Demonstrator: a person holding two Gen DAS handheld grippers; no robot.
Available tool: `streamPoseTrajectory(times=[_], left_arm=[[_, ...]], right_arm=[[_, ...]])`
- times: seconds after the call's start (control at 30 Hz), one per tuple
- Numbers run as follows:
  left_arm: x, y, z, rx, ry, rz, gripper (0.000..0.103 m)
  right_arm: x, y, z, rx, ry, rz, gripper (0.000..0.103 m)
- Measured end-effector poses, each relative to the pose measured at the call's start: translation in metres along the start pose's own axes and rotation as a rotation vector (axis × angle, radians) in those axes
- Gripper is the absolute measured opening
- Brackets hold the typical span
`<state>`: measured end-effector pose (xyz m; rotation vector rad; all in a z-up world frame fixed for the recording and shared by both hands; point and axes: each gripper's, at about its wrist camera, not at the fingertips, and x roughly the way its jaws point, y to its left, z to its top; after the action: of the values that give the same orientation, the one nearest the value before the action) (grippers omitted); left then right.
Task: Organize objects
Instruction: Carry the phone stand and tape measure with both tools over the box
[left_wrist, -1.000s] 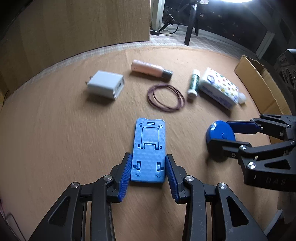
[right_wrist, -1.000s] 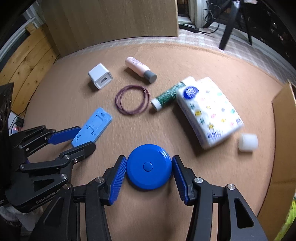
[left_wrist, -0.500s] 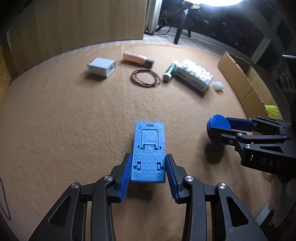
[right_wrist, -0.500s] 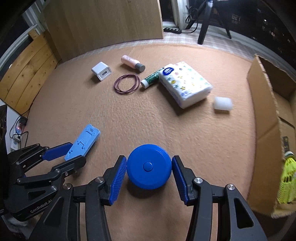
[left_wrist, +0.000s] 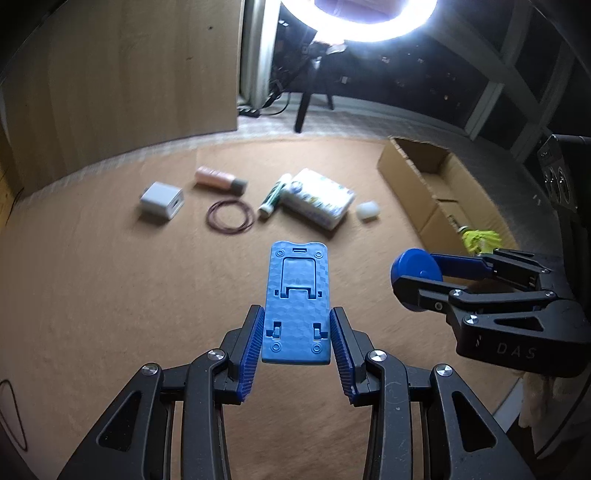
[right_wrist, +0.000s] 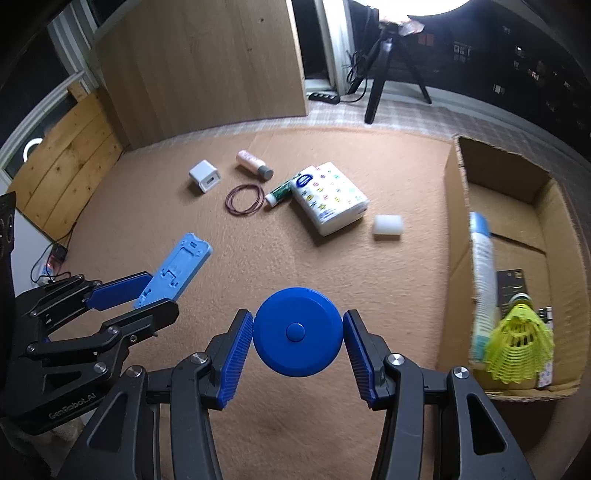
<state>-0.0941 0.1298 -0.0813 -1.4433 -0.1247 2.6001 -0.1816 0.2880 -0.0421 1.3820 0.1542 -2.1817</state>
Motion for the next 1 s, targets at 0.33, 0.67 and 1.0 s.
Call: streamPoseTrajectory(times=[0.33,0.67,1.0], left_arm=[[0.002,-0.046,0.028,0.062,-0.034,-0.054,0.039],[0.02,-0.103,0.049,0.129,-0.033,-0.104,0.039],[0.039,-0.146,0.064,0.177,-0.029,-0.123,0.039]], right_arm=[[-0.037,-0.035,0.003,0.036,-0.07,-0.05,0.047],[-0.063,-0.077,0.0,0.065,-0.114,-0.107,0.047],[-0.072,-0.116,-0.007,0.095,-0.126,-0.151,0.047]])
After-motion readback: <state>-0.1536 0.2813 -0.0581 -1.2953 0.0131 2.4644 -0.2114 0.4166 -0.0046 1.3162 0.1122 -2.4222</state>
